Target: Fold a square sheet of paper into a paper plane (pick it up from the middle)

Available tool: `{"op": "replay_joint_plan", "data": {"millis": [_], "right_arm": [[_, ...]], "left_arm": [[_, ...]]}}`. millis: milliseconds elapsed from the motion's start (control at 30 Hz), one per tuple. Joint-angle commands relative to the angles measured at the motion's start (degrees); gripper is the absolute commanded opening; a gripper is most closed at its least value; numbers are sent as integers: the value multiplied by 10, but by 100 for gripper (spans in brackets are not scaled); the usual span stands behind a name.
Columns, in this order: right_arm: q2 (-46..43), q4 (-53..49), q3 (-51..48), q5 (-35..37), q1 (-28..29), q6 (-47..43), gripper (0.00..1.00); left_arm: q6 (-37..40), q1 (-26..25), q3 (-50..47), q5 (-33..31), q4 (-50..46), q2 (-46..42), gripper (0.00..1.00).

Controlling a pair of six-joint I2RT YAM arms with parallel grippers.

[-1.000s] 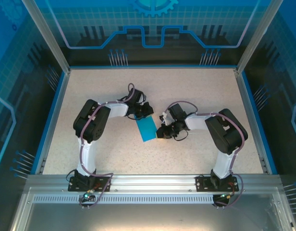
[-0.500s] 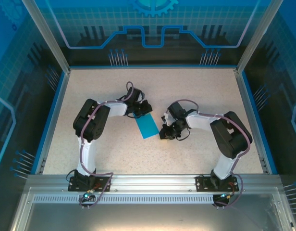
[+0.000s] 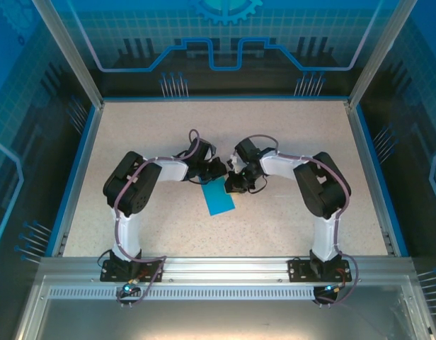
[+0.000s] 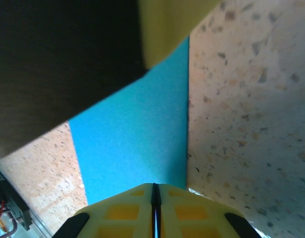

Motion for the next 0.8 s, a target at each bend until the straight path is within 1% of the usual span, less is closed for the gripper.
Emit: {"op": "replay_joint_plan", "data": {"millis": [0, 200, 333, 533, 767], "right_arm": [[18, -20, 1, -8, 15, -5, 11], [31, -35, -22, 19, 18, -5, 11], [35, -46, -49, 39, 18, -10, 11], [31, -40, -83, 36, 19, -5, 11], [27, -42, -95, 37, 21, -6, 11]], "left_arm": [[-15, -5, -17, 4, -25, -10, 12], [-1, -2, 3, -4, -38, -20, 14], [14, 11, 20, -10, -43, -19, 17], [36, 28, 43, -21, -50, 1, 17], [50, 36, 65, -25, -57, 29, 18]]}}
